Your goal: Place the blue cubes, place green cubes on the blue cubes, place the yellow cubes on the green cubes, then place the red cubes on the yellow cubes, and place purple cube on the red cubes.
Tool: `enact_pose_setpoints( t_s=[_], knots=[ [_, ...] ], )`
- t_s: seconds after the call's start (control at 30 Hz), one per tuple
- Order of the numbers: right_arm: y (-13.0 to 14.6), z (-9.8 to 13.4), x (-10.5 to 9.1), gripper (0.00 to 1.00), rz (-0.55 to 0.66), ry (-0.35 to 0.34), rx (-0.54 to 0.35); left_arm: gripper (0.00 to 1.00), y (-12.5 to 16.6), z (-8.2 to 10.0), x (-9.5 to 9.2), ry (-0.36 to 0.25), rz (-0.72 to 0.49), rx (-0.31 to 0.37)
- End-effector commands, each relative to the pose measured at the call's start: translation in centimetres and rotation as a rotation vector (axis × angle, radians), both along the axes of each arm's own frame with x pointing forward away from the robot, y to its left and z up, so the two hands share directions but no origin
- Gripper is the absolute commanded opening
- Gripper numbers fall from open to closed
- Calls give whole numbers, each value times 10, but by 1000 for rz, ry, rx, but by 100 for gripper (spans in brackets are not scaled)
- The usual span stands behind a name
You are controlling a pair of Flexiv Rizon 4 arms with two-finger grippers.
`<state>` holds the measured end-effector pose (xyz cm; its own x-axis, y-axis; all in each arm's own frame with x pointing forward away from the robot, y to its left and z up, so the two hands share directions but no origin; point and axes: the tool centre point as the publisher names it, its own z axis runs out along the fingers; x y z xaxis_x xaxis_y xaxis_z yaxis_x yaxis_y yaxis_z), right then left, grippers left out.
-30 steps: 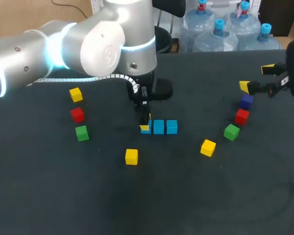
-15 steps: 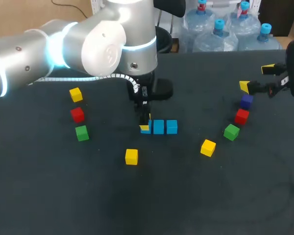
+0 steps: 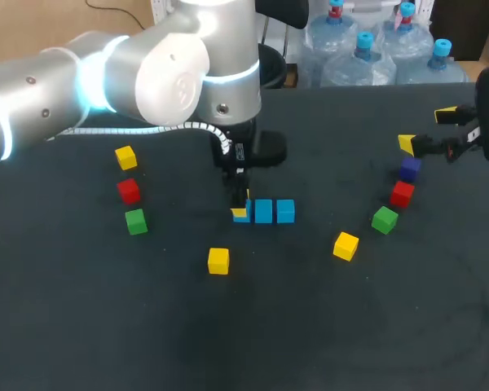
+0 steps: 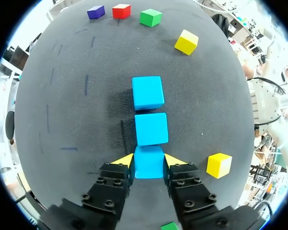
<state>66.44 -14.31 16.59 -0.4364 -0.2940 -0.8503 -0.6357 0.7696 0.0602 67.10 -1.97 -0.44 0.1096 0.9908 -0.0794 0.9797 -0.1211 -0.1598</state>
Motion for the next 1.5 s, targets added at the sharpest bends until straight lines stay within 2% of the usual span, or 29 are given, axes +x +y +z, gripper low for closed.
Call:
enact_pose_setpoints(
  t_s=[0.03, 0.2, 0.23, 0.3, 0.33, 0.63, 0.77, 1.03, 1.3, 1.5],
  knots=[
    [1, 1, -1, 100, -4, 0, -4, 0, 3, -12, 2, 7, 2, 6],
    [1, 1, -1, 100, -4, 0, -4, 2, 4, -12, 2, 8, 4, 7],
    [1, 1, -1, 100, -4, 0, -4, 38, 4, -12, 2, 9, 4, 8],
    [1, 1, -1, 100, -4, 0, -4, 49, 4, -12, 1, 17, -2, 15],
    [1, 1, -1, 100, -4, 0, -4, 100, 5, -12, 0, 16, 6, 12],
    [1, 1, -1, 100, -4, 0, -4, 100, 4, -8, -1, 29, 32, -12],
    [1, 1, -1, 100, -4, 0, -4, 100, 4, 1, 5, 21, 91, -57],
    [1, 1, -1, 100, -4, 0, -4, 100, 9, 16, 8, 6, 105, -86],
    [1, 1, -1, 100, -4, 0, -4, 100, 15, 44, 10, -12, 144, -147],
    [1, 1, -1, 100, -4, 0, -4, 100, 28, 66, 10, -41, 252, -231]
  ],
)
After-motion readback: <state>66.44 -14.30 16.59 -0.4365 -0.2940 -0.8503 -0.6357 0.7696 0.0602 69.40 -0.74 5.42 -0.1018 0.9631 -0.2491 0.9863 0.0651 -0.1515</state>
